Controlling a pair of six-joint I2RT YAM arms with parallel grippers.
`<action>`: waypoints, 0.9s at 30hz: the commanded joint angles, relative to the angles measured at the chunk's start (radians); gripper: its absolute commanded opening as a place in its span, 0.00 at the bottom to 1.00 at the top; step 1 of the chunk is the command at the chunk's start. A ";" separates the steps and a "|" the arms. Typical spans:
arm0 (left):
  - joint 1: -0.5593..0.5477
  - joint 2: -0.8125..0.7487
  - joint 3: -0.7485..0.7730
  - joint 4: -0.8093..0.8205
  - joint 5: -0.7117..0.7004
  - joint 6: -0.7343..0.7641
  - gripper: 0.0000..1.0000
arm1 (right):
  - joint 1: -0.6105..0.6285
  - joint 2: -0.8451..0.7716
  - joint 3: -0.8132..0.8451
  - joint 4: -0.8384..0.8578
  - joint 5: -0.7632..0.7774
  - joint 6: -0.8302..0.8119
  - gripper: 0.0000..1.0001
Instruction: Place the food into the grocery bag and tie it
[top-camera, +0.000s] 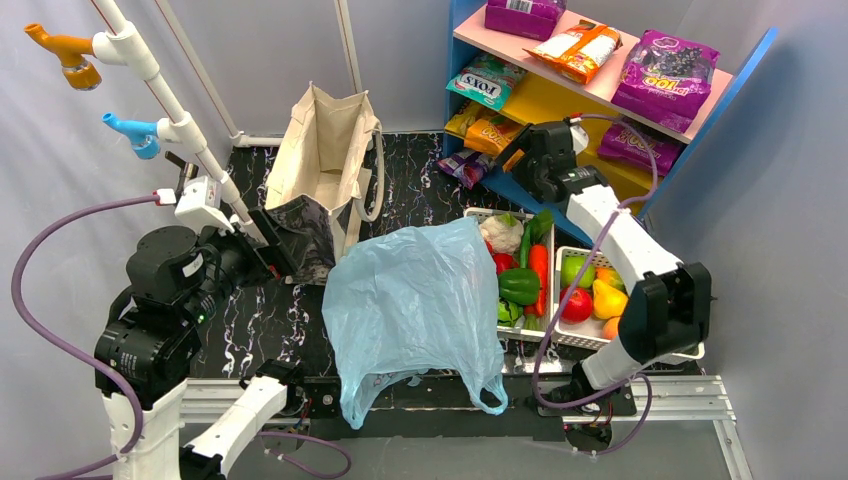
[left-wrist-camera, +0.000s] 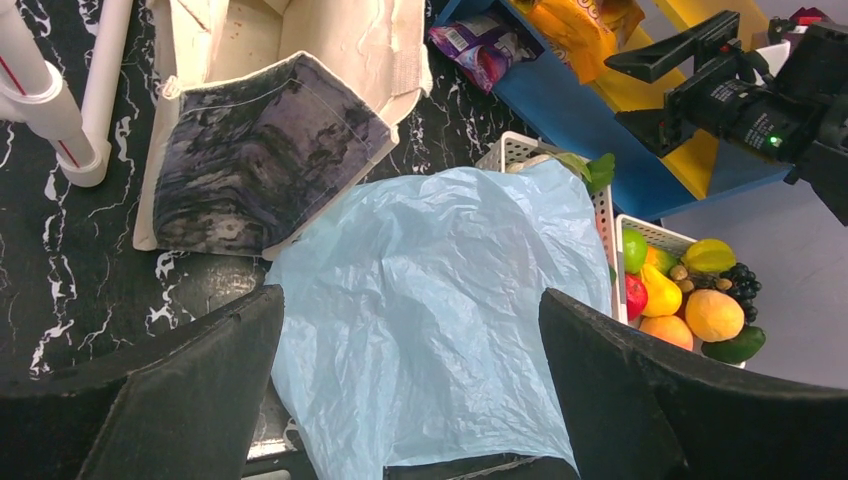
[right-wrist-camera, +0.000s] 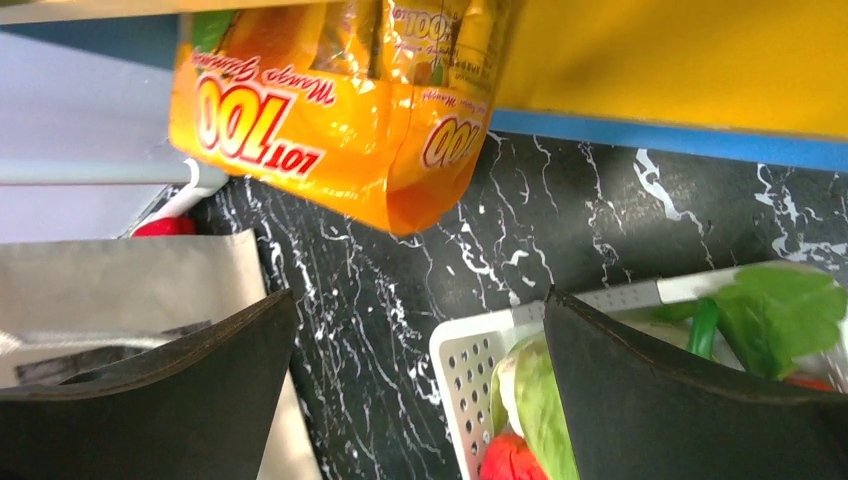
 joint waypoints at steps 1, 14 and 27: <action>0.004 -0.012 -0.009 -0.018 -0.042 0.000 0.99 | 0.004 0.070 0.080 0.087 0.060 0.020 1.00; 0.004 -0.005 -0.024 -0.003 -0.085 -0.006 1.00 | -0.027 0.304 0.306 0.090 0.079 0.006 0.86; 0.004 0.023 -0.040 0.046 -0.053 -0.014 1.00 | -0.072 0.246 0.240 0.075 -0.007 -0.086 0.07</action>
